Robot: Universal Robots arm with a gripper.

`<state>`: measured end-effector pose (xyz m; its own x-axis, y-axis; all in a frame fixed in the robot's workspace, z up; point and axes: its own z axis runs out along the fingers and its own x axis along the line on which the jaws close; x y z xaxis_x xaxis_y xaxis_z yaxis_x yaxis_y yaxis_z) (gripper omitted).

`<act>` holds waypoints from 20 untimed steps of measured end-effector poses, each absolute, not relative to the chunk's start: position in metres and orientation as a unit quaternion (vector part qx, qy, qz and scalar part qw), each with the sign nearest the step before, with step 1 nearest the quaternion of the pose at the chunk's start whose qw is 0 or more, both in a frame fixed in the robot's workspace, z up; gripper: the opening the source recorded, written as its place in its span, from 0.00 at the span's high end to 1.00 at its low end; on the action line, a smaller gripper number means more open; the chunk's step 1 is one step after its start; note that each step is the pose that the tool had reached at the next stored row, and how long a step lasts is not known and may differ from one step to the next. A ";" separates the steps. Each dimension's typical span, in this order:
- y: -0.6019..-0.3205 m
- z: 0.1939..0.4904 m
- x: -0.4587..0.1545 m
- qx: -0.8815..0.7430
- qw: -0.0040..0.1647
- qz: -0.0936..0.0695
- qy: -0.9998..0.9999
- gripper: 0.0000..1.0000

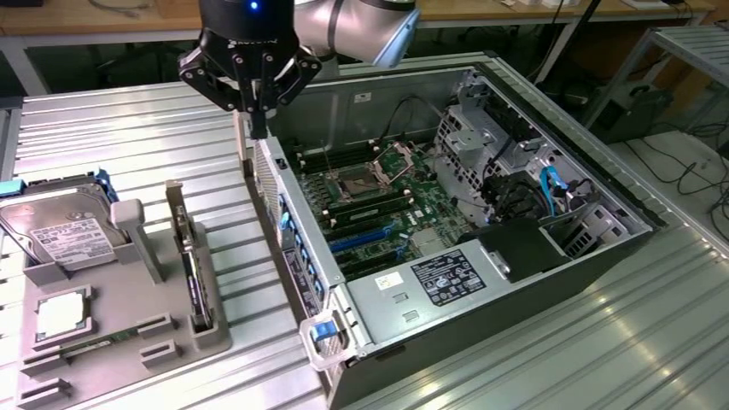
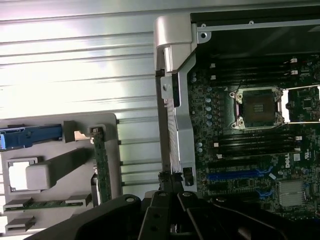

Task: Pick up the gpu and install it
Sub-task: 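Reach for the gpu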

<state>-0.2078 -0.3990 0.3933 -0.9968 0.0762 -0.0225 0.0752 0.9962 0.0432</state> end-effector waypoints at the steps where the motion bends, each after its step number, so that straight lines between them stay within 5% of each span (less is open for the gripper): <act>1: -0.399 0.393 -0.209 0.038 0.012 0.021 0.999 0.89; 20: -0.399 0.393 -0.228 0.038 0.012 0.021 0.999 0.89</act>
<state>-0.2280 -0.3990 0.3933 -0.9968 0.0762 -0.0221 0.0752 0.9962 0.0432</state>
